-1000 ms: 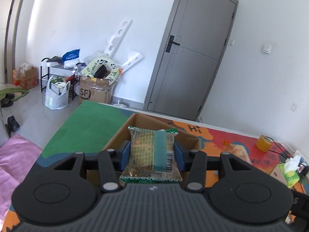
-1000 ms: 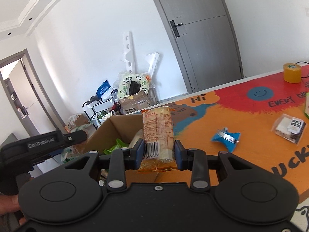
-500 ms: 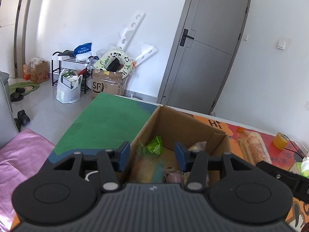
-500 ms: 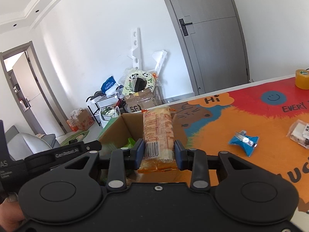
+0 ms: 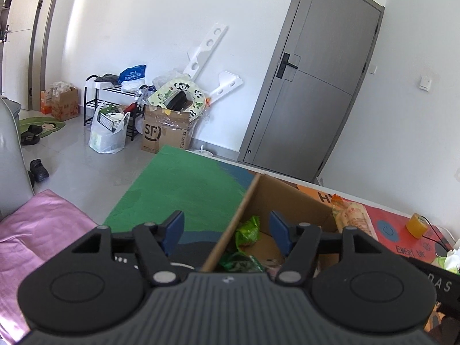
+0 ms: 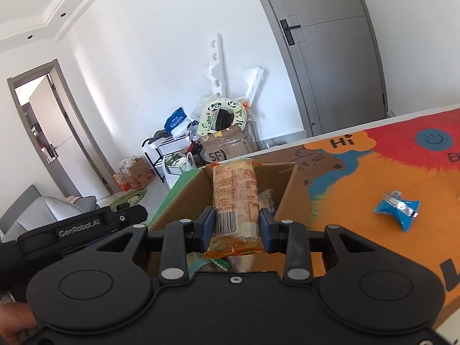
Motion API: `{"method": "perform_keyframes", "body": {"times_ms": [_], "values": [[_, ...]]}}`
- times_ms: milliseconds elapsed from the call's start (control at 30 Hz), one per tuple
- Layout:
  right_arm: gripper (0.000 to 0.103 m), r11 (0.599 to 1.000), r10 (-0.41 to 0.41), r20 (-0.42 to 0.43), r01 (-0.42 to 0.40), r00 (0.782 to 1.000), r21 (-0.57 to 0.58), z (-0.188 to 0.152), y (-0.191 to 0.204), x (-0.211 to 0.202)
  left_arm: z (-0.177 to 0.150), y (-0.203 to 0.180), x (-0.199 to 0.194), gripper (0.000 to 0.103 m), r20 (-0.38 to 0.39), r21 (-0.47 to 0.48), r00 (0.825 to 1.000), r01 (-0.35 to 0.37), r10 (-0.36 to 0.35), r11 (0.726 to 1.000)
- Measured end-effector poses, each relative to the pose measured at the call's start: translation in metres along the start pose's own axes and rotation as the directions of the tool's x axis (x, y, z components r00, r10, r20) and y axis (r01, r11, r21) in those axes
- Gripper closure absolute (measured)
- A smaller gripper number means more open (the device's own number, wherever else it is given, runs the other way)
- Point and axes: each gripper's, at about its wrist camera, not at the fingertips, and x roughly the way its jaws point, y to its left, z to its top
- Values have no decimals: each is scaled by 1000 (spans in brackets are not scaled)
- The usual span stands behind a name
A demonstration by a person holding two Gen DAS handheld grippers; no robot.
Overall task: Organize snacks
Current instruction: 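Carry both packets over the cardboard box and open both grippers, then withdraw both grippers from the box toward the blue and black-white packets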
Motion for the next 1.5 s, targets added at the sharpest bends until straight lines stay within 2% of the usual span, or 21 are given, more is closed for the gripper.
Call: {"method": "perform_keyframes", "body": {"times_ms": [367,433,500,600,1033,1167,1500], "values": [[69,1000,29,-21,-29,999,-3,14,16,32,13,24,6,31,2,-46,1000,-21,21,999],[63,999,30,-33,-30,999,-20,14,22,38,11,28,8,31,-10,-55,1000,-20,20,998],[52,1000,14,-36,-15,999,-8,13,22,41,10,29,9,31,-17,-58,1000,-16,15,998],[52,1000,6,-38,-6,999,9,10,15,37,9,28,9,31,-19,-60,1000,-10,9,998],[52,998,-52,-26,53,998,18,0,-14,-13,-1,-16,1,24,-28,-24,998,60,-60,998],[52,997,-70,-18,71,997,40,-1,-31,-27,-7,-32,0,13,-48,-8,996,72,-72,997],[45,991,-107,-3,107,994,76,-9,-61,-59,-19,-69,-11,8,-64,48,993,102,-99,994]]}}
